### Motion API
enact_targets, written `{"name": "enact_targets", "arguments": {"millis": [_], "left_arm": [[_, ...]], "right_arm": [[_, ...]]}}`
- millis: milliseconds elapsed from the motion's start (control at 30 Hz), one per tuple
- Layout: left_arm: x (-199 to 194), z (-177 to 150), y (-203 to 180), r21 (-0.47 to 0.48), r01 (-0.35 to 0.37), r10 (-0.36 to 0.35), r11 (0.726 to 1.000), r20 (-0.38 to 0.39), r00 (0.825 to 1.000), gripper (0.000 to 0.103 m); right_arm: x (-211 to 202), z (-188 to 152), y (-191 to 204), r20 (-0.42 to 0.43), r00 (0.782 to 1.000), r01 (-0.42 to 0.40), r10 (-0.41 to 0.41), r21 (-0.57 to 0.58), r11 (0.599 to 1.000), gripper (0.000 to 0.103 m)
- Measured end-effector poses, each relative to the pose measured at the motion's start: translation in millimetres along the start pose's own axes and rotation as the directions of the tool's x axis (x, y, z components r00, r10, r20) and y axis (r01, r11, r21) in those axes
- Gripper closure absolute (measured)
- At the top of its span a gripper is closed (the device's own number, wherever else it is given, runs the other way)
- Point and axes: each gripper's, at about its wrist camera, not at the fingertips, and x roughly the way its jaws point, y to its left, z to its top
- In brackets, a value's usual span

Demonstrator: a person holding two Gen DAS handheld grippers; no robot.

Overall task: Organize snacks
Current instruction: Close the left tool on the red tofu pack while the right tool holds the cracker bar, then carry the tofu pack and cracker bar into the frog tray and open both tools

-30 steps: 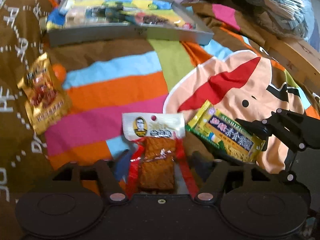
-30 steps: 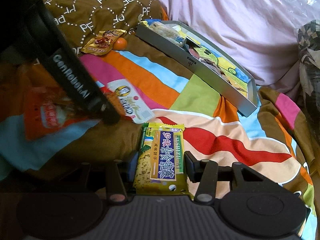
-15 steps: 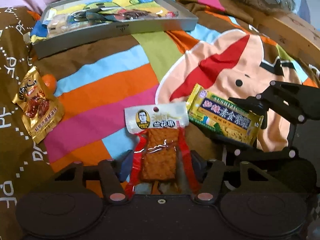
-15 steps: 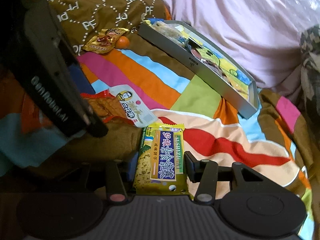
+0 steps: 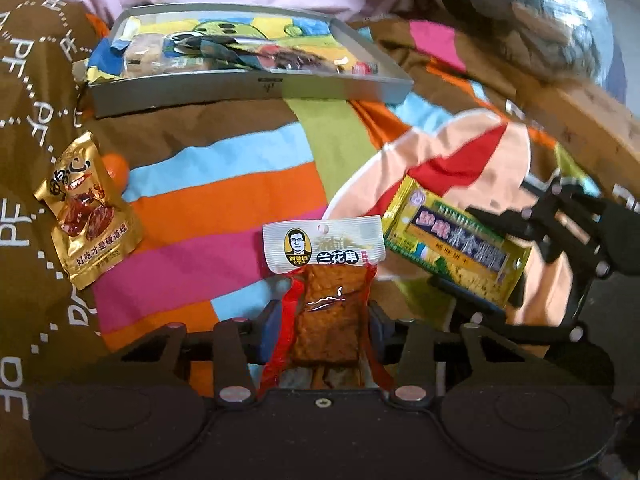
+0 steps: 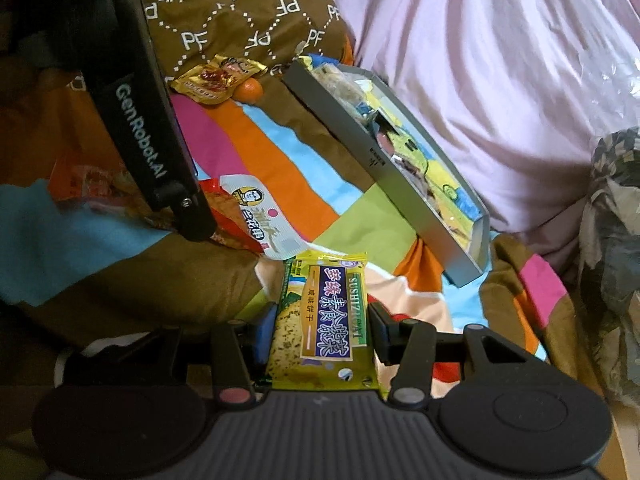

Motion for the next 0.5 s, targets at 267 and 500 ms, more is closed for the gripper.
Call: {"name": "enact_targets", "arguments": {"millis": [267, 500], "left_arm": [[-21.0, 9.9, 5.0, -0.102, 0.041, -0.025, 0.994, 0.154, 0.988, 0.057], [-38.0, 46.2, 4.8, -0.130, -0.012, 0.050, 0.991, 0.289, 0.956, 0.057]], "right_arm": [[-3.6, 8.3, -16.3, 0.053, 0.997, 0.057, -0.056, -0.024, 0.998, 0.050], [7.8, 32.5, -59.3, 0.125, 0.987, 0.100, -0.099, -0.002, 0.995, 0.050]]}}
